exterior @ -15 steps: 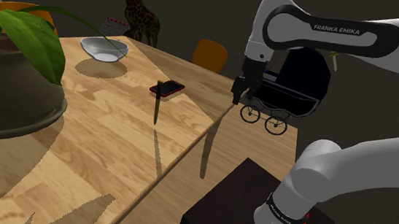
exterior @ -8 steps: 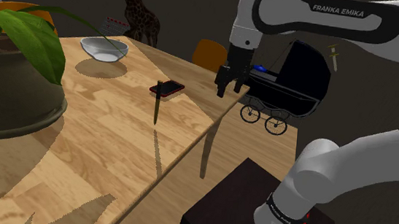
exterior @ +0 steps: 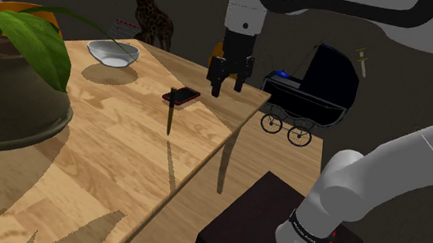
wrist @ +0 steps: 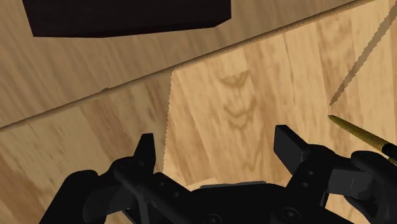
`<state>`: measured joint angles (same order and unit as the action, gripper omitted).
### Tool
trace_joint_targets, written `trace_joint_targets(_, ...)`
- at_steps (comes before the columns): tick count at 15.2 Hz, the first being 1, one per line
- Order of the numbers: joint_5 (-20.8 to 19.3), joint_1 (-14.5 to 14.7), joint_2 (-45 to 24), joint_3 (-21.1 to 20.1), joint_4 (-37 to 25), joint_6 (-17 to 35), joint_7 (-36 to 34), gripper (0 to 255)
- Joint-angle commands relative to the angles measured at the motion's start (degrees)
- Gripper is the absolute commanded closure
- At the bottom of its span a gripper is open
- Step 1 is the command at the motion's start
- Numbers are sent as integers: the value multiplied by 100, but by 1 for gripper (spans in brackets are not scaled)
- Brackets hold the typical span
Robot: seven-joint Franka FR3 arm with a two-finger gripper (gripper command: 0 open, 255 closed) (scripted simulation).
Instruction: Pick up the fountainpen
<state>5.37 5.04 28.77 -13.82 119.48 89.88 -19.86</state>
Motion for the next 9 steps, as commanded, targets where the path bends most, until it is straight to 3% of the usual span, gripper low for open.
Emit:
trace_joint_targets(1,21,44,-299,-217,-434,-101,-262,0)
trace_joint_targets(9,-209,219,-1595,-1077,-2226,-521,-1329,0)
